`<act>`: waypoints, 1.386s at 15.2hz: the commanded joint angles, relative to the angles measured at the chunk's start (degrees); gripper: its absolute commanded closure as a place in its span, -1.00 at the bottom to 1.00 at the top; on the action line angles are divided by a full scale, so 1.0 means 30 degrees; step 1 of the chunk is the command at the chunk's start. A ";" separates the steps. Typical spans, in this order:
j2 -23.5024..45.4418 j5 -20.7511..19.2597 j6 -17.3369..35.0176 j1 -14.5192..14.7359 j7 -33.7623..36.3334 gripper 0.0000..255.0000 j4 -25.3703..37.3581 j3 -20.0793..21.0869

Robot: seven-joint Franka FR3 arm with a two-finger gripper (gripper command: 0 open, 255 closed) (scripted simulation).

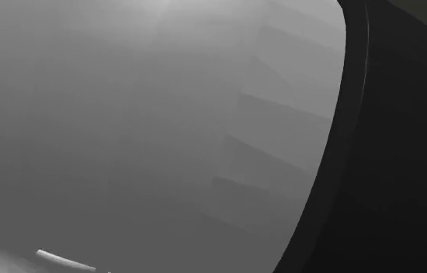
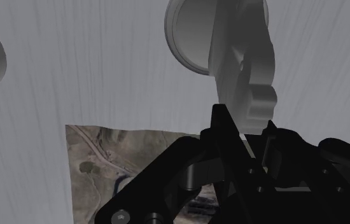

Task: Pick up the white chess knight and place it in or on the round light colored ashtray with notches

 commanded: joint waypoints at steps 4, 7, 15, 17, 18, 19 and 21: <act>-0.1169 -0.0738 -0.1526 -0.0207 0.0535 1.00 0.0465 0.0235; -0.1794 -0.1043 -0.2423 -0.0306 0.0780 1.00 0.0786 0.0405; -0.3714 -0.1738 -0.4023 -0.0130 0.2863 1.00 0.0449 0.1877; -0.4343 -0.1819 -0.4252 0.0117 0.4004 1.00 -0.0023 0.2701; -0.4622 -0.1815 -0.4368 0.0258 0.4558 1.00 -0.0225 0.3114; -0.4879 -0.1787 -0.4485 0.0414 0.5103 1.00 -0.0406 0.3523; -0.5320 -0.1661 -0.4718 0.0764 0.6170 1.00 -0.0698 0.4336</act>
